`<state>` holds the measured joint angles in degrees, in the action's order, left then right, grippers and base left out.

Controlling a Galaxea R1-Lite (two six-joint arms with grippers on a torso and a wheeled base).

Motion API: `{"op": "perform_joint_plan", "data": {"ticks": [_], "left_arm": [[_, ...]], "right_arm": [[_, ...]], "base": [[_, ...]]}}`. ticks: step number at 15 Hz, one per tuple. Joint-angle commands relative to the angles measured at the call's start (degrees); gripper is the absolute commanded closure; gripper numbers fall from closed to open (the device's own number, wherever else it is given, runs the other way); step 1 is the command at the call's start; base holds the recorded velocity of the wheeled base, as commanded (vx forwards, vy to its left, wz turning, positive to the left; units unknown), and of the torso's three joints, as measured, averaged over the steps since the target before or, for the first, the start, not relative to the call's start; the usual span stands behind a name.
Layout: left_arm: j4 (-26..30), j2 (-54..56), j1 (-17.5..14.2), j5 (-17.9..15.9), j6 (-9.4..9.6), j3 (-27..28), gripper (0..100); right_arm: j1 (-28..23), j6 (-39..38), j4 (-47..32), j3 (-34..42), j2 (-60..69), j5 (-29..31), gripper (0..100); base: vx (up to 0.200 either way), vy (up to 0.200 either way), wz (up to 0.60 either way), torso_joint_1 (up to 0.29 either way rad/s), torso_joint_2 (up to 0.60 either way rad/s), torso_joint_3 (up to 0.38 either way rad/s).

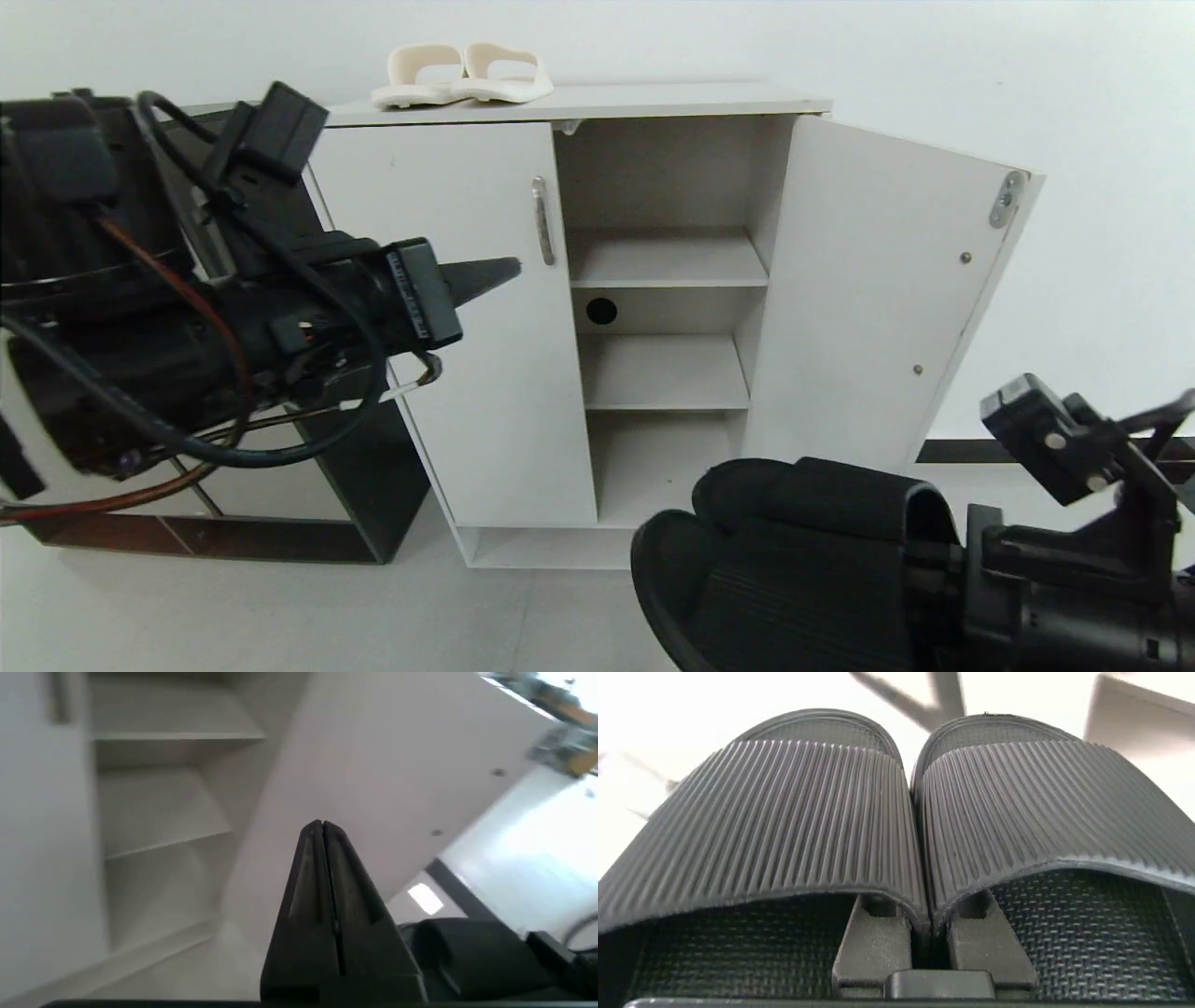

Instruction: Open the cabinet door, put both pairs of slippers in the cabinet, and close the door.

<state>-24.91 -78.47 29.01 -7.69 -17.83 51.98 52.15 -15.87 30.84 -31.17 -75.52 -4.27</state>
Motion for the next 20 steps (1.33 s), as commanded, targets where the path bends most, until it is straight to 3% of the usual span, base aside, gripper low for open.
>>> {"op": "perform_joint_plan", "data": {"ticks": [1, 2, 3, 4, 6, 8, 9, 12, 13, 14, 15, 17, 18, 19, 20], "left_arm": [[17.61, 16.95, -0.01, 13.67, 3.68, -0.74, 100], [23.85, 22.05, -0.1, 18.41, 4.56, -1.0, 100], [25.7, 23.71, -0.36, 20.26, 4.91, -1.18, 100], [29.92, 31.1, -6.78, 25.18, 7.73, -3.47, 100], [30.44, 39.89, -13.72, 27.03, 9.57, -8.3, 100], [31.15, 48.68, -21.02, 32.83, 14.32, -14.19, 100], [31.41, 53.16, -23.39, 33.71, 15.37, -16.47, 100], [32.9, 64.23, -33.5, 33.44, 16.16, -25.17, 100], [32.82, 68.28, -34.2, 32.13, 17.48, -29.92, 100], [32.82, 72.58, -34.11, 28.17, 17.92, -34.84, 100], [31.94, 73.72, -34.11, 23.69, 17.66, -38.71, 100], [26.49, 73.55, -34.11, 18.33, 16.43, -44.51, 100], [23.94, 73.55, -34.11, 12.7, 16.69, -47.94, 100], [21.83, 73.55, -34.11, 9.71, 16.69, -50.57, 100], [23.15, 73.55, -34.11, 8.13, 16.6, -51.98, 100]], "right_arm": [[2.08, -4.08, 0.01, -8.2, -10.0, 10.68, 100], [2.08, -4.61, 0.01, -10.31, -12.11, 15.96, 100], [1.9, -4.69, -0.08, -11.1, -12.72, 17.8, 100], [0.76, -4.69, -0.08, -13.48, -15.8, 23.43, 100], [-0.21, -4.69, -0.17, -14.71, -18.26, 26.5, 100], [-0.74, -4.69, -0.08, -15.76, -19.93, 29.93, 100], [-0.74, -4.69, -0.17, -15.94, -20.02, 30.37, 100], [-0.91, -4.61, -0.08, -15.85, -19.58, 30.63, 100], [-0.91, -4.61, -0.08, -15.59, -19.49, 30.63, 100], [-0.91, -4.61, 0.01, -15.32, -19.4, 30.72, 100], [-0.91, -4.61, 0.01, -14.97, -18.79, 30.63, 100], [-0.91, -4.61, 0.01, -14.71, -18.61, 30.55, 100], [-0.91, -4.61, 0.01, -14.62, -18.61, 30.46, 100], [-0.91, -4.52, 0.01, -14.44, -18.61, 30.55, 100], [-0.91, -4.52, 0.1, -14.27, -18.61, 30.28, 100]], "base": [[0.0, 0.0, 0.0, 0.0, 0.0, 0.0], [0.0, 0.0, 0.0, 0.0, 0.0, 0.0], [0.0, 0.0, 0.0, 0.0, 0.0, 0.0], [0.0, 0.0, 0.0, 0.0, 0.0, 0.0], [0.0, 0.0, 0.0, 0.0, 0.0, 0.0], [0.0, 0.0, 0.0, 0.0, 0.0, 0.0], [0.0, 0.0, 0.0, 0.0, 0.0, 0.0], [0.0, 0.0, 0.0, 0.0, 0.0, 0.0], [0.0, 0.0, 0.0, 0.0, 0.0, 0.0], [0.0, 0.0, 0.0, 0.0, 0.0, 0.0], [0.0, 0.0, 0.0, 0.0, 0.0, 0.0], [0.0, 0.0, 0.0, 0.0, 0.0, 0.0], [0.0, 0.0, 0.0, 0.0, 0.0, 0.0], [0.0, 0.0, 0.0, 0.0, 0.0, 0.0], [0.0, 0.0, 0.0, 0.0, 0.0, 0.0]]}}
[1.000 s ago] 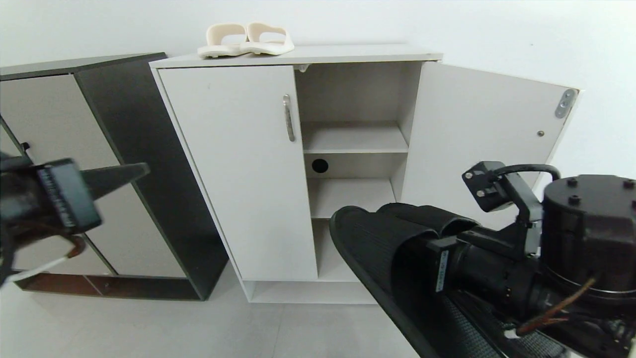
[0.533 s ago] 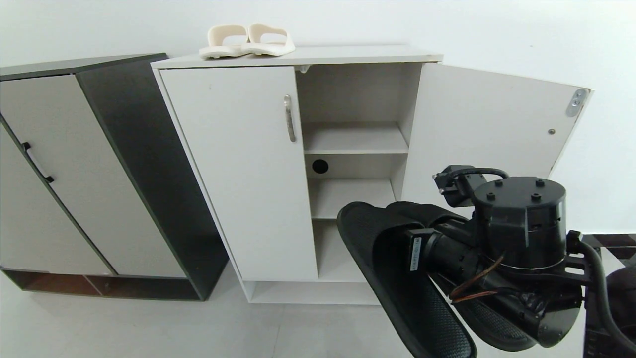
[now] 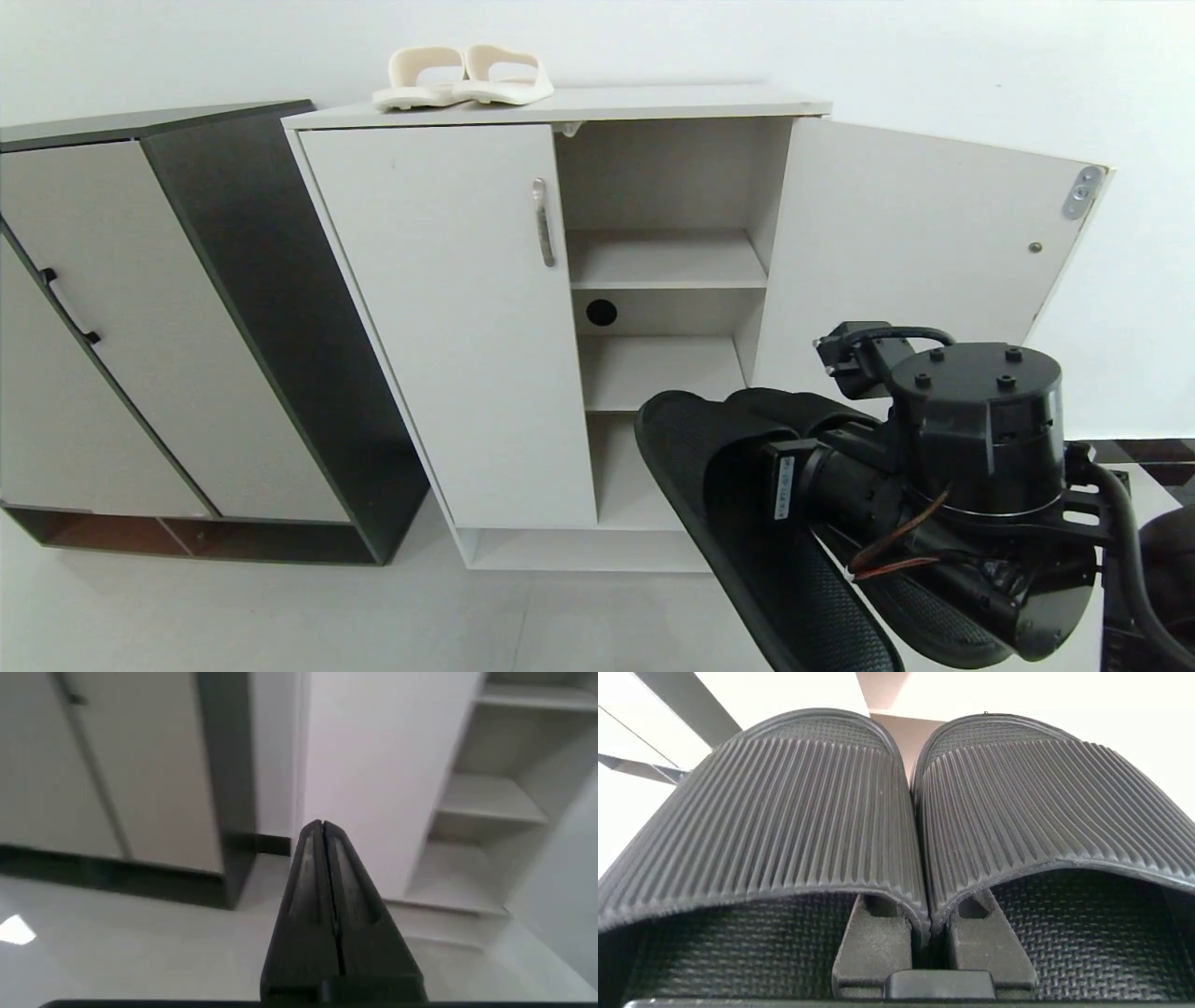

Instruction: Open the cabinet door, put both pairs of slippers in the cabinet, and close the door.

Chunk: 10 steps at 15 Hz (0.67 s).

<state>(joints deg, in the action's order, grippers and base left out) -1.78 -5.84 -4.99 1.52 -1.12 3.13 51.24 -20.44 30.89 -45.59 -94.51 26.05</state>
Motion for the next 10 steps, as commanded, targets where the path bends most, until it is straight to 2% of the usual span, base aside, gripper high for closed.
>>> {"op": "perform_joint_plan", "data": {"ticks": [1, 2, 3, 4, 5, 7, 8, 10], "left_arm": [[2.22, 0.83, -0.11, -1.17, -0.11, -3.05, 100], [1.34, 0.83, -0.11, -1.96, 0.51, -3.13, 100], [2.04, 0.83, -0.11, -6.18, 2.97, -3.13, 100], [2.04, 1.09, 1.47, -6.97, 3.93, -3.05, 100], [2.04, 3.11, 4.02, -6.18, 3.41, -3.05, 100], [1.96, 5.84, 4.63, -0.64, 2.26, -3.13, 100], [1.87, 5.84, 4.63, -1.0, 0.07, -3.13, 100], [1.87, 5.84, 4.63, -2.23, -0.11, -3.13, 100]], "right_arm": [[0.0, 0.05, 0.05, 0.24, 0.29, -0.04, 100], [0.0, -0.03, 0.05, 0.33, 0.12, -0.21, 100], [0.09, 0.05, 0.13, 0.33, -0.32, -0.21, 100], [0.18, 0.05, 0.31, 0.42, -0.76, -0.3, 100], [0.18, 0.05, 0.4, 0.59, -1.55, -0.21, 100], [0.18, -0.03, 0.57, 0.86, -3.31, -0.12, 100], [0.18, -0.03, 0.84, 1.03, -3.92, -0.04, 100], [0.18, -0.03, 1.72, 1.56, -5.33, 0.23, 100]], "base": [[0.0, 0.0, 0.0, 0.0, 0.0, 0.0], [0.0, 0.0, 0.0, 0.0, 0.0, 0.0], [0.0, 0.0, 0.0, 0.0, 0.0, 0.0], [0.0, 0.0, 0.0, 0.0, 0.0, 0.0], [0.0, 0.0, 0.0, 0.0, 0.0, 0.0], [0.0, 0.0, 0.0, 0.0, 0.0, 0.0], [0.0, 0.0, 0.0, 0.0, 0.0, 0.0], [0.0, 0.0, 0.0, 0.0, 0.0, 0.0]]}}
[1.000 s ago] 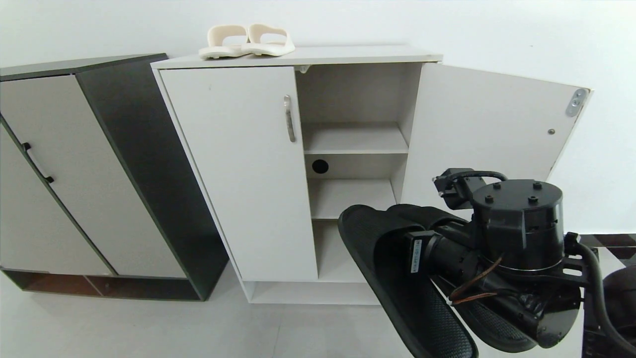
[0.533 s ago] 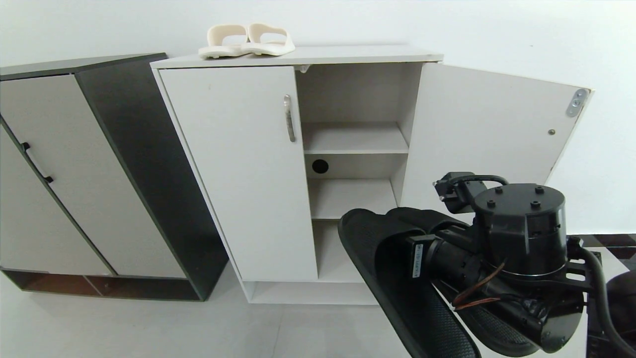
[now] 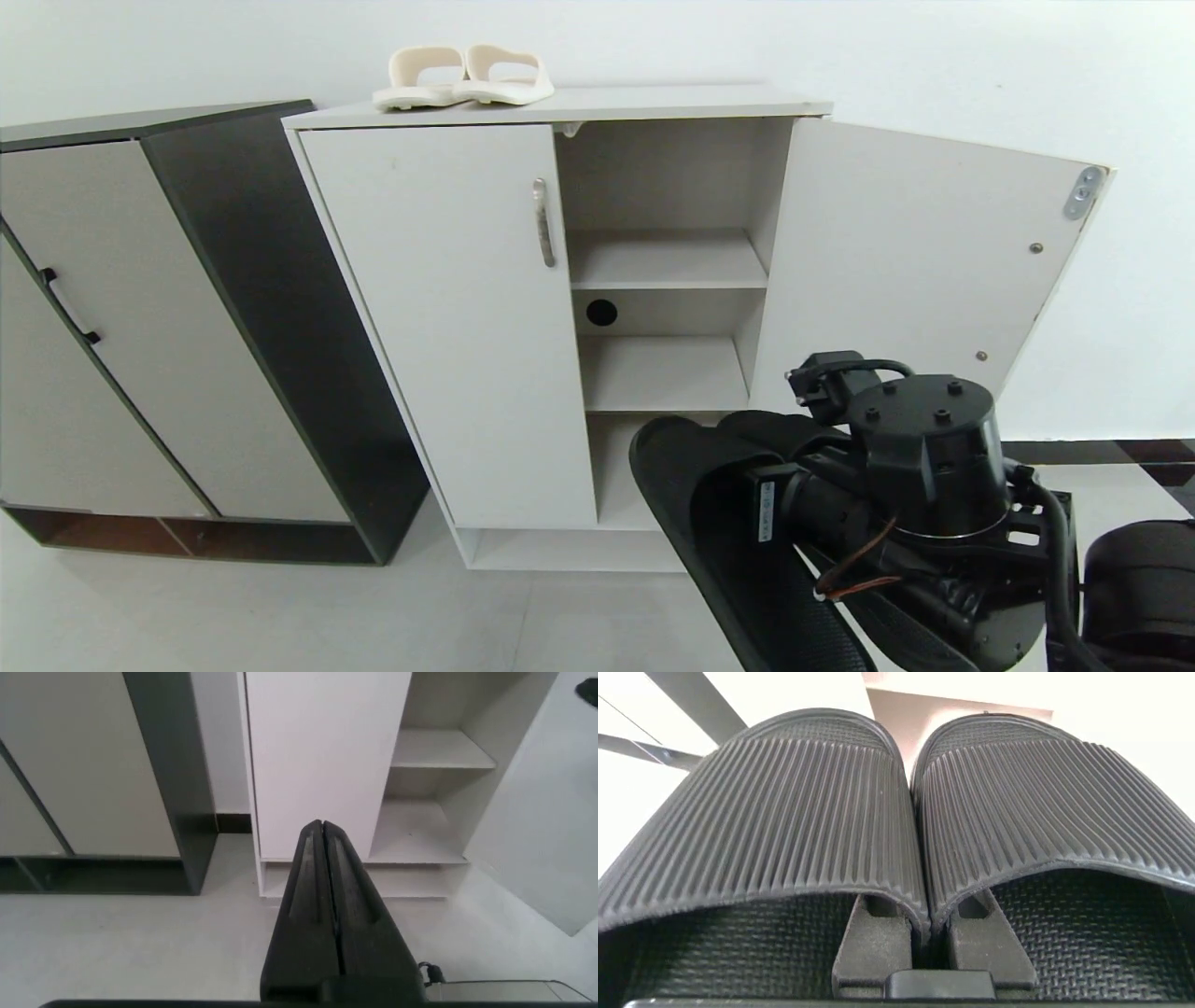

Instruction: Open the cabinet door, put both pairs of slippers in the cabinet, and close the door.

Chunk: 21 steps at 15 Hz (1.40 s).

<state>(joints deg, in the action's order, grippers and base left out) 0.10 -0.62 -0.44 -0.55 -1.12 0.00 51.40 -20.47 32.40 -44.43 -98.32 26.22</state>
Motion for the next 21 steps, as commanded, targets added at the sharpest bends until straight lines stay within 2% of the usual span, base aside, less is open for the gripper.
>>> {"op": "perform_joint_plan", "data": {"ticks": [1, 5, 6, 9, 11, 14, 16, 21], "left_arm": [[-0.01, 0.62, 0.09, -0.42, -0.02, 0.0, 100], [-0.01, 0.62, 0.09, -0.33, 0.07, 0.0, 100], [-0.01, 0.62, 0.09, -0.33, 0.07, 0.0, 100], [-0.01, 0.62, 0.09, -0.33, 0.15, 0.0, 100], [-0.01, 0.62, 0.09, -0.42, 0.24, 0.0, 100], [-0.01, 0.62, 0.09, -0.42, 0.24, 0.0, 100], [-0.01, 0.62, 0.09, -0.51, 0.33, 0.0, 100], [-0.01, 0.62, 0.09, -0.42, 0.33, 0.0, 100]], "right_arm": [[0.02, -0.01, 0.47, 0.49, -2.58, 0.06, 100], [0.11, -1.5, 0.47, -2.32, -10.76, 0.15, 100], [0.02, -2.47, -0.06, -4.96, -14.62, 0.32, 100], [-0.07, -7.66, -8.76, -10.76, -17.52, 0.5, 100], [-0.07, -8.8, -9.46, -12.52, -17.79, 4.72, 100], [-0.16, -5.9, -1.9, -12.34, -18.84, 11.31, 100], [-0.24, -2.3, 6.62, -11.29, -21.13, 15.53, 100], [-0.77, 9.83, 30.09, -8.21, -26.66, 20.54, 100]], "base": [[0.0, 0.0, 0.0, 0.0, 0.0, 0.0], [0.0, 0.0, 0.0, 0.0, 0.0, 0.0], [0.0, 0.0, 0.0, 0.0, 0.0, 0.0], [0.0, 0.0, 0.0, 0.0, 0.0, 0.0], [0.0, 0.0, 0.0, 0.0, 0.0, 0.0], [0.0, 0.0, 0.0, 0.0, 0.0, 0.0], [0.0, 0.0, 0.0, 0.005, 0.0, -0.083], [0.0, 0.0, 0.0, 0.004, 0.01, -0.176]]}}
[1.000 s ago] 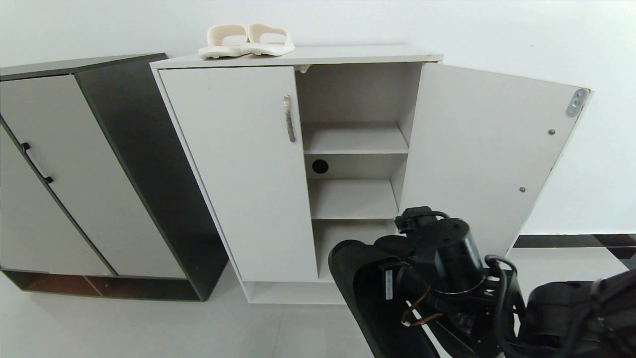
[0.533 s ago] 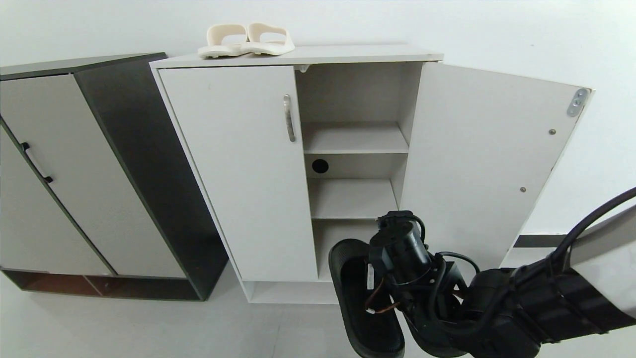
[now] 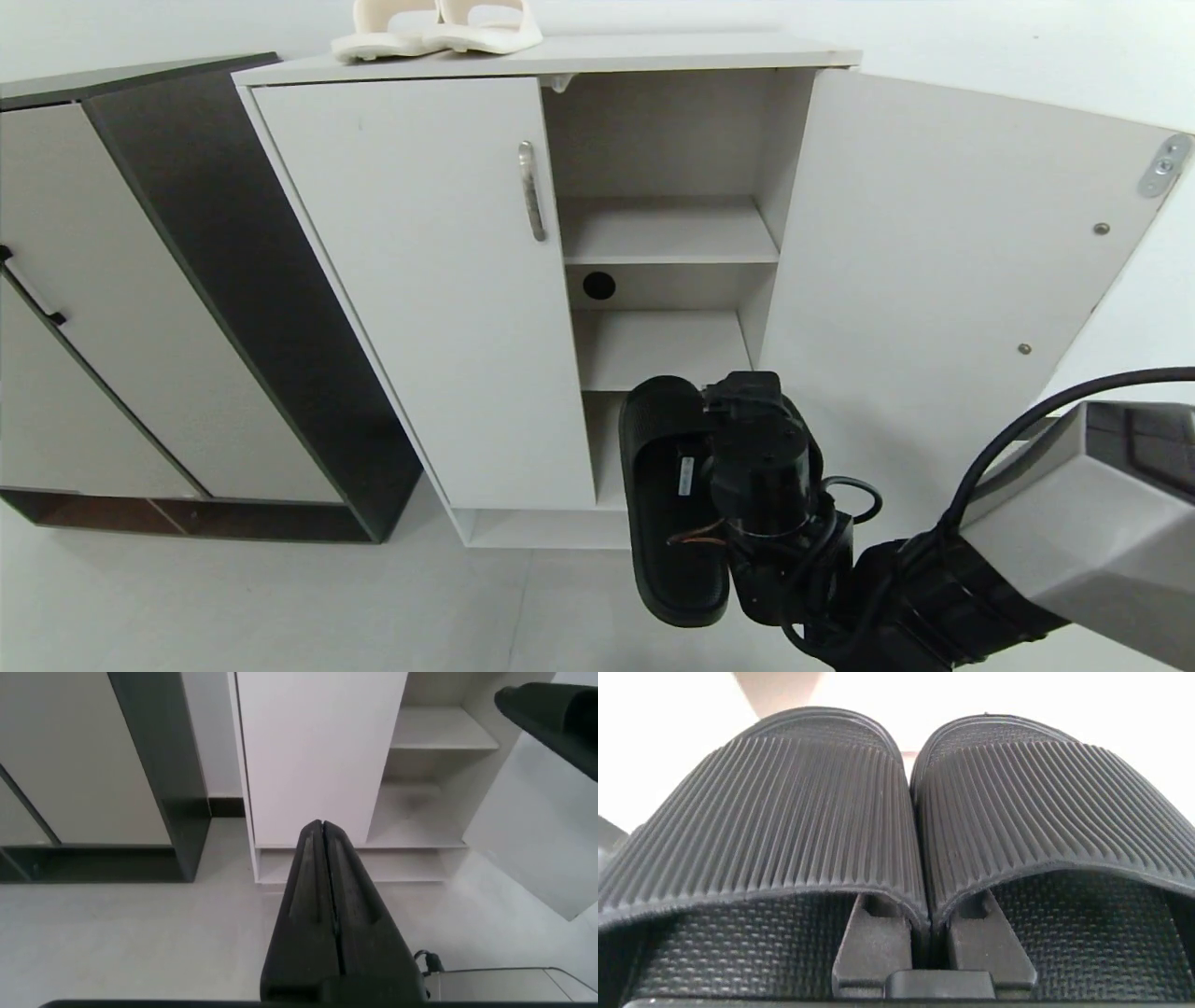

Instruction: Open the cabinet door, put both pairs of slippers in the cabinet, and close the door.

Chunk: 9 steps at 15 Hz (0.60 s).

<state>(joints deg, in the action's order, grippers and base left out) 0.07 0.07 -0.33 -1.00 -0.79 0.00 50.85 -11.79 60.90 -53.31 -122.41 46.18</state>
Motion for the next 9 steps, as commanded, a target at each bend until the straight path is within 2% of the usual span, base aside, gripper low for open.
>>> {"op": "perform_joint_plan", "data": {"ticks": [1, 5, 9], "left_arm": [[0.01, -0.07, -0.02, 0.03, 0.0, 0.0, 100], [0.01, -0.07, -0.02, 0.03, -0.09, 0.0, 100], [0.01, -0.07, -0.02, 0.03, -0.26, 0.0, 100]], "right_arm": [[-0.49, 2.21, 3.43, 0.66, -2.93, 0.93, 100], [-0.84, 3.35, 5.01, 0.84, -2.93, 1.02, 100], [-1.19, 3.7, 5.01, 0.84, -3.01, 1.37, 100]], "base": [[0.0, 0.0, 0.0, -0.002, 0.0, -0.193], [0.0, 0.0, 0.0, 0.005, 0.0, -0.201], [0.0, 0.0, 0.0, 0.002, 0.0, -0.062]]}}
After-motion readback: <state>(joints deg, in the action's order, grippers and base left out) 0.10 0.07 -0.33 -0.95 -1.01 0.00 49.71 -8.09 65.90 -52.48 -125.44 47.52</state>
